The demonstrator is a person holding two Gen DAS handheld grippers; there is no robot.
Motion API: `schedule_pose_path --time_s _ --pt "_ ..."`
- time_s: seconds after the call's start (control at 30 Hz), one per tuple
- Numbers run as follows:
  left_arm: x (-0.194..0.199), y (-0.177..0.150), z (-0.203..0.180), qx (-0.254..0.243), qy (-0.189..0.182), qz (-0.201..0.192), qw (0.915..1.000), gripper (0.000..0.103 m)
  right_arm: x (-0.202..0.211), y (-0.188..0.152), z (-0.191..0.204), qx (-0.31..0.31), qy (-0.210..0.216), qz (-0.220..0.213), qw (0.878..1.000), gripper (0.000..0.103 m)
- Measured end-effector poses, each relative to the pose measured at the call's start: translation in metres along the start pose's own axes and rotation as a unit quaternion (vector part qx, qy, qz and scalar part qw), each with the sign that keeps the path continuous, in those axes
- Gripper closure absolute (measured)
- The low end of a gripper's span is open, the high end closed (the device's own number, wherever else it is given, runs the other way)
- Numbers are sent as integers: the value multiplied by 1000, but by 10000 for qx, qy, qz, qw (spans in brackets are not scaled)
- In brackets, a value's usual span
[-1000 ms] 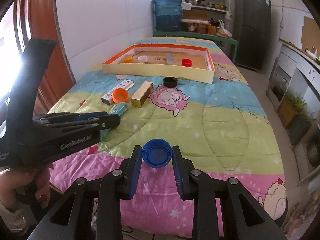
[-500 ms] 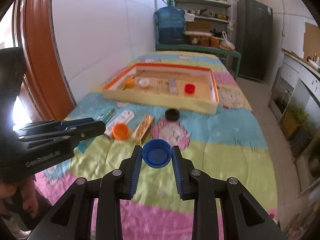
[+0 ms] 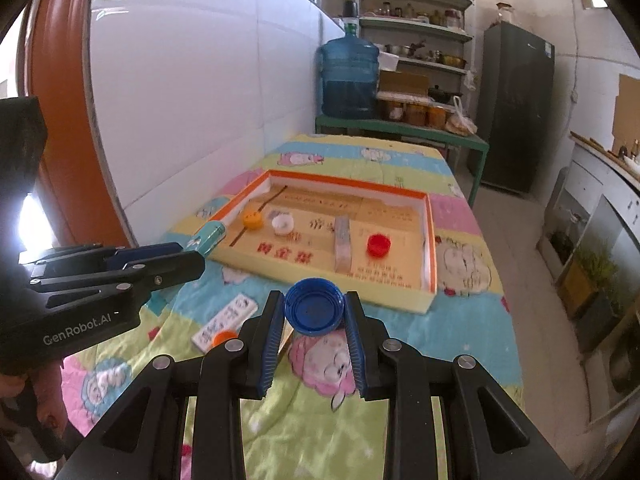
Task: Organize rigid objects
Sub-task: 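Carry the teal tube box and blue cap over the cardboard tray with both tools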
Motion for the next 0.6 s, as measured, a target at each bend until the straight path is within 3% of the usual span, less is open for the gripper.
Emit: schedule_pose_path --time_s 0.33,0.6 --pt "-39 42 15 -71 163 -62 9998 80 -41 38 -27 -19 172 -4 9999 72" --pt "-86 69 29 -190 282 102 9994 80 -90 68 -51 67 312 106 9994 72"
Point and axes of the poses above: each gripper's, at about its wrist camera, not at the fingertips, and x roughly against the way its jaws point, z to its left, y to its top, the point moved 2 cm from there along -x, roughly the way its jaws point, and after that the axes turned 15 degrees about -z, right-handed, at the moved point
